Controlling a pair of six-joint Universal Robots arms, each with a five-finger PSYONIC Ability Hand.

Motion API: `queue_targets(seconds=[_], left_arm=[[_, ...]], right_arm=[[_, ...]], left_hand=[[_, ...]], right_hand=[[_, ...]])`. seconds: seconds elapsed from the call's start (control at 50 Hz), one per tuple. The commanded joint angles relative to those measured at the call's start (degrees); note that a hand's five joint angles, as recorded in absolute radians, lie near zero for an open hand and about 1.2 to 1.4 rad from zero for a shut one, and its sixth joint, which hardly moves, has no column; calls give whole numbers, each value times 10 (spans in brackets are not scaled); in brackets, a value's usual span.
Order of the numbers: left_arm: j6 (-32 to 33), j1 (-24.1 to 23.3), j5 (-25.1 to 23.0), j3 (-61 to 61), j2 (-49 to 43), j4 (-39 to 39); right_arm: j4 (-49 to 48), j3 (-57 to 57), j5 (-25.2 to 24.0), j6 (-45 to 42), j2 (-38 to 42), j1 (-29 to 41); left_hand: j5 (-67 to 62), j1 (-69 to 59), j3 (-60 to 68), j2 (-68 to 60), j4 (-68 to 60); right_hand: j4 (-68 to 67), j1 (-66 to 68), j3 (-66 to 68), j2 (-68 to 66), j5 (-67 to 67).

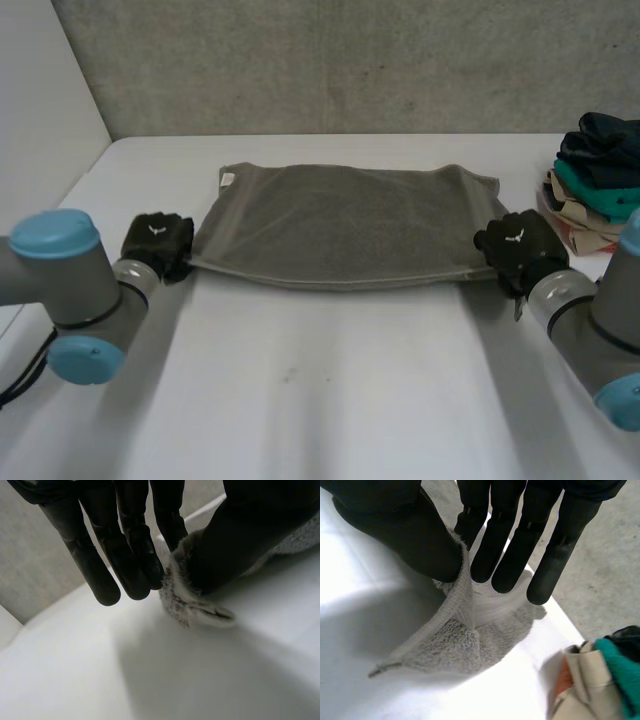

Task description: Fold the laundry.

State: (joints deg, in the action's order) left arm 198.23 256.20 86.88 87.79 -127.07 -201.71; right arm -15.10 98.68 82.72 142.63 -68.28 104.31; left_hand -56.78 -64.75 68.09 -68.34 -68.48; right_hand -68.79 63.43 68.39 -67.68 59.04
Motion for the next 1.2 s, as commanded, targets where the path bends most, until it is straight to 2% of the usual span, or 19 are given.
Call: queue_targets(seconds=[0.02,0.12,0.18,0.22,0.3,0.4,0.46,0.48,0.54,0.62,0.66,0.72,0.76,0.78,0.82,0.86,0.9,1.02,1.2], left_arm=[[37,-3,-1,80,207,77],[101,-12,-1,125,360,136],[158,-15,-2,147,427,178],[184,-15,-2,153,435,196],[236,-18,-1,154,425,225],[276,-22,3,123,290,224],[277,-27,8,78,216,221],[275,-35,7,41,164,221],[276,-54,12,-33,93,215],[279,-64,57,-184,6,184],[285,-64,79,-284,-23,140],[295,-65,81,-404,-39,54],[296,-62,85,-449,-38,5],[296,-62,86,-465,-37,-17],[296,-62,90,-496,-34,-69],[295,-64,91,-497,-28,-87],[293,-67,94,-482,-17,-84],[261,-55,89,-326,28,-67],[223,-22,87,-131,45,-61]], right_arm=[[133,-57,2,-64,-88,-5],[252,-114,3,-119,-160,-25],[324,-148,7,-147,-190,-32],[357,-158,7,-162,-197,-32],[405,-168,8,-191,-189,-32],[407,-176,26,-218,-82,-32],[402,-201,39,-216,-31,-25],[390,-222,46,-213,2,-25],[355,-259,58,-213,48,-24],[266,-324,83,-213,103,-23],[192,-371,91,-213,124,-23],[55,-420,90,-210,130,-22],[-33,-428,83,-206,124,-22],[-125,-426,69,-197,114,-22],[-203,-417,54,-186,101,-22],[-245,-402,27,-174,86,-21],[-235,-399,20,-166,81,-22],[-124,-374,10,-114,73,-10],[-24,-300,-19,-49,80,-18]], left_hand=[[-132,-153,119,-117,-115],[-132,-153,119,-117,-115],[-132,-153,119,-117,-115],[-132,-153,119,-117,-115],[-132,-153,119,-117,-115],[-132,-153,119,-117,-115],[-132,-153,119,-117,-115],[-132,-153,119,-117,-115],[-132,-153,119,-117,-115],[-132,-153,119,-117,-115],[-132,-153,119,-117,-115],[-132,-153,119,-117,-115],[-132,-153,119,-117,-115],[-132,-153,119,-117,-115],[-132,-153,119,-117,-115],[-132,-153,119,-117,-115],[-132,-153,119,-117,-115],[-132,-153,119,-117,-115],[-132,-153,119,-117,-115]], right_hand=[[-112,166,116,-123,110],[-112,166,116,-123,110],[-112,166,116,-123,110],[-112,166,116,-123,110],[-112,166,116,-123,110],[-112,166,116,-123,110],[-112,166,116,-123,110],[-112,166,116,-123,110],[-112,166,116,-123,110],[-112,166,116,-123,110],[-112,166,116,-123,110],[-112,166,116,-123,110],[-112,166,116,-123,110],[-112,166,116,-123,110],[-112,166,116,-123,110],[-112,166,116,-123,110],[-112,166,116,-123,110],[-112,166,116,-123,110],[-112,166,116,-123,110]])
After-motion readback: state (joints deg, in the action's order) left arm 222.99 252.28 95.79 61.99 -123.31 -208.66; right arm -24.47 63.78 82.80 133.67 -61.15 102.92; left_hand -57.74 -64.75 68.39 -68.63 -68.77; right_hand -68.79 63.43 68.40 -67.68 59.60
